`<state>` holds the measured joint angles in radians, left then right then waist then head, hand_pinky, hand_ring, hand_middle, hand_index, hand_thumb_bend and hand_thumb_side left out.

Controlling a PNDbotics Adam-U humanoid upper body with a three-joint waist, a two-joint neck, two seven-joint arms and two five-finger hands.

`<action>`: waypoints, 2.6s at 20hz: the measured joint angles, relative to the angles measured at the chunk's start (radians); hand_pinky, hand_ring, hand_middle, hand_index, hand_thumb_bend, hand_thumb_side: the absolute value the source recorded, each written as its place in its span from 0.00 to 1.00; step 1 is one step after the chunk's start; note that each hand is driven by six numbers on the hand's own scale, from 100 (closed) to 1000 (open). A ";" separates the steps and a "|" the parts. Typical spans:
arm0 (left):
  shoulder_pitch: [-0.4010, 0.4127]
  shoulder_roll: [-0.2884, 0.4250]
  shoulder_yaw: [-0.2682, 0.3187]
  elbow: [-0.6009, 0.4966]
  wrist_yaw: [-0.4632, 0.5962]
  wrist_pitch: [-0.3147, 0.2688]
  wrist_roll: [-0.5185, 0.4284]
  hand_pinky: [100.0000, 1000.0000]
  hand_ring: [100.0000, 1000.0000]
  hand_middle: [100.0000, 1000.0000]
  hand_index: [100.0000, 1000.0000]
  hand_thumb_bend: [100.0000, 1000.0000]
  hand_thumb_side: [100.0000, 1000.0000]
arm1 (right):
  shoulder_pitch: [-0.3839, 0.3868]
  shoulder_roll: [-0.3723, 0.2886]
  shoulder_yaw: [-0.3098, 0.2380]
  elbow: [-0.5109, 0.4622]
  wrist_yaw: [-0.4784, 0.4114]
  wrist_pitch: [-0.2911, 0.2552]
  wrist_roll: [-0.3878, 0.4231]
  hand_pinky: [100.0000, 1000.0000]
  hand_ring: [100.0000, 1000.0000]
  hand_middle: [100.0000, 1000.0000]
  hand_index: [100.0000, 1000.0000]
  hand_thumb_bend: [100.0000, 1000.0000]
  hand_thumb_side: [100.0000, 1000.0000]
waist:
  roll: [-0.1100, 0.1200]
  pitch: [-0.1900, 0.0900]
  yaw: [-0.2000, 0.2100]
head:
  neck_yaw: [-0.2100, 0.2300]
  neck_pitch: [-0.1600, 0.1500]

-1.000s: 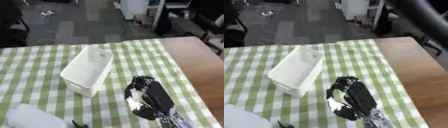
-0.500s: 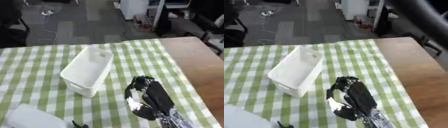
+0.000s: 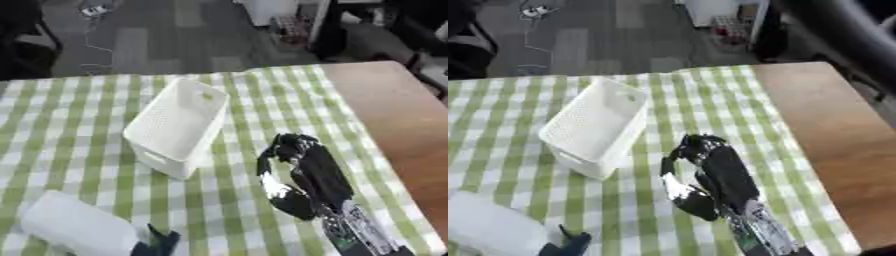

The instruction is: Pick up objects on the table and place them in the box.

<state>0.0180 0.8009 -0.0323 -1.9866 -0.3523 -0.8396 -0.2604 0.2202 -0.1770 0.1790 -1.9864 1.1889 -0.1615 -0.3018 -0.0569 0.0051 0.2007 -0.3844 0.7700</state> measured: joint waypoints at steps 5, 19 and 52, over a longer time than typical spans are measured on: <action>0.019 0.071 -0.041 0.000 -0.061 -0.003 0.003 0.67 0.68 0.81 0.87 0.04 1.00 | -0.001 0.000 -0.001 0.000 0.000 0.003 -0.001 0.45 0.32 0.39 0.51 0.00 1.00 | 0.006 0.003 -0.005 | 0.018 0.000; 0.022 0.244 -0.198 0.000 -0.390 -0.063 0.097 0.74 0.75 0.82 0.90 0.06 1.00 | -0.005 -0.001 -0.001 0.000 -0.002 -0.002 -0.001 0.45 0.32 0.39 0.51 0.00 1.00 | 0.008 0.007 -0.023 | 0.033 0.000; -0.201 0.318 -0.278 0.072 -0.843 -0.067 0.404 0.97 0.95 0.85 0.93 0.14 1.00 | -0.023 -0.015 0.030 0.000 -0.012 -0.027 0.023 0.45 0.32 0.39 0.51 0.00 1.00 | 0.014 0.018 -0.056 | 0.033 -0.021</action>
<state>-0.1830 1.1187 -0.3107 -1.9151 -1.1952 -0.9062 0.1438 0.1968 -0.1924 0.2086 -1.9864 1.1765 -0.1884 -0.2785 -0.0430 0.0232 0.1442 -0.3514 0.7487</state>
